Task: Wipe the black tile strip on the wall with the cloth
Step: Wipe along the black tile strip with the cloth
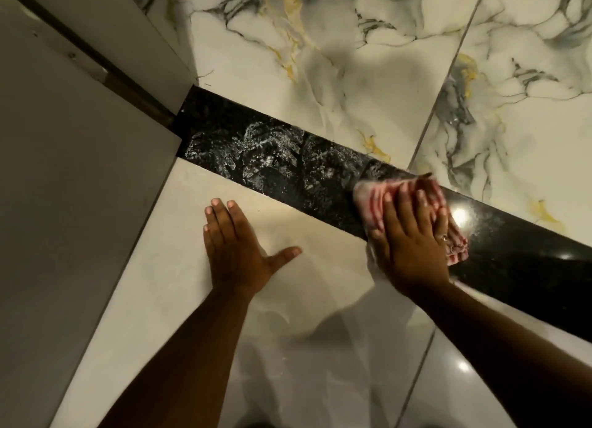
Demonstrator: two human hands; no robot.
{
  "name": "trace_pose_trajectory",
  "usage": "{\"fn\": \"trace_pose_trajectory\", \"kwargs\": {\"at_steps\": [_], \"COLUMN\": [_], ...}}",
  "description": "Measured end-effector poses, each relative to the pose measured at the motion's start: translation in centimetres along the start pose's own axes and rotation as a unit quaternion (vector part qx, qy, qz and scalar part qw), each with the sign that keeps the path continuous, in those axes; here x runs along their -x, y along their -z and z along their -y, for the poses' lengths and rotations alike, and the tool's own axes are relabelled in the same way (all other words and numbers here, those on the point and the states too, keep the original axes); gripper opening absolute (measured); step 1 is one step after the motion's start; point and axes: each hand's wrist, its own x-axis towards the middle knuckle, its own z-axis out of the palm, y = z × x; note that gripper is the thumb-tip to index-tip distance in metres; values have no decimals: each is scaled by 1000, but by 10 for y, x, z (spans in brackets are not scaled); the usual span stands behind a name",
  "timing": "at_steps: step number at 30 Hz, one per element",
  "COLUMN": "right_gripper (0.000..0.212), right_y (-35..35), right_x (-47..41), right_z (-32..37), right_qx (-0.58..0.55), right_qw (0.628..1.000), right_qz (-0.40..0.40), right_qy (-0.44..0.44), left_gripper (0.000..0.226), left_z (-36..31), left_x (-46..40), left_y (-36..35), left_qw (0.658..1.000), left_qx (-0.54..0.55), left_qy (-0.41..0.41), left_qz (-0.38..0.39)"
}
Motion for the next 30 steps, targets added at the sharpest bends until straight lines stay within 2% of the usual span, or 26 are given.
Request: {"fn": "trace_pose_trajectory", "kwargs": {"at_steps": [2, 3, 4, 5, 7, 9, 10, 11, 12, 15, 18, 20, 21, 23, 25, 27, 28, 29, 30], "right_gripper": [63, 63, 64, 68, 73, 75, 78, 82, 81, 67, 62, 62, 63, 67, 69, 70, 71, 71, 70], "right_y": [7, 12, 17, 21, 25, 24, 26, 29, 28, 7, -4, 2, 8, 15, 14, 17, 17, 14, 9], "right_x": [10, 11, 11, 9, 1, -19, -32, -44, -52, -44, -18, -11, -11, -18, -37, -65, -74, -76, -71], "right_z": [-38, -61, -80, -93, -95, -68, -50, -28, -6, 42, 20, -13, -26, -29, -1, 37, 52, 63, 67], "right_qx": [55, 81, 101, 101, 45, -32, -64, -79, -79, -13, 55, 87, 91, 62, -3, -86, -104, -93, -60], "right_qw": [988, 978, 975, 981, 999, 976, 959, 954, 964, 1000, 986, 974, 976, 994, 994, 956, 948, 959, 979], "right_qz": [24, 31, 36, 40, 18, -49, -65, -61, -47, -12, 7, -3, 2, 8, -45, -91, -88, -69, -44], "right_qy": [141, 188, 197, 162, -11, -211, -269, -282, -250, -19, 154, 208, 197, 91, -104, -266, -288, -260, -189], "left_gripper": [147, 150, 153, 158, 166, 169, 170, 170, 170, 170, 173, 175, 175, 176, 176, 176, 176, 176, 176], "left_z": [1, 0, -1, -2, -3, -3, -4, -4, -4, -4, -1, 3, 5, 7, 6, 6, 6, 6, 6], "left_x": [-3, -4, -6, -8, -11, -14, -15, -16, -16, -18, -20, -22, -23, -25, -26, -26, -25, -24, -24], "left_y": [5, 7, 10, 12, 16, 16, 16, 16, 16, 18, 22, 26, 28, 29, 27, 26, 25, 25, 25], "left_qw": [1000, 1000, 999, 998, 993, 989, 989, 988, 988, 986, 980, 976, 975, 973, 973, 975, 975, 976, 975], "left_qx": [-6, -8, -4, 3, 17, 27, 33, 39, 42, 49, 58, 62, 64, 63, 65, 69, 72, 74, 76], "left_qy": [-3, 3, 18, 39, 83, 104, 105, 105, 105, 105, 108, 102, 98, 95, 94, 89, 87, 85, 82], "left_qz": [8, 20, 34, 49, 81, 98, 103, 106, 108, 122, 157, 180, 191, 203, 201, 193, 190, 189, 190]}}
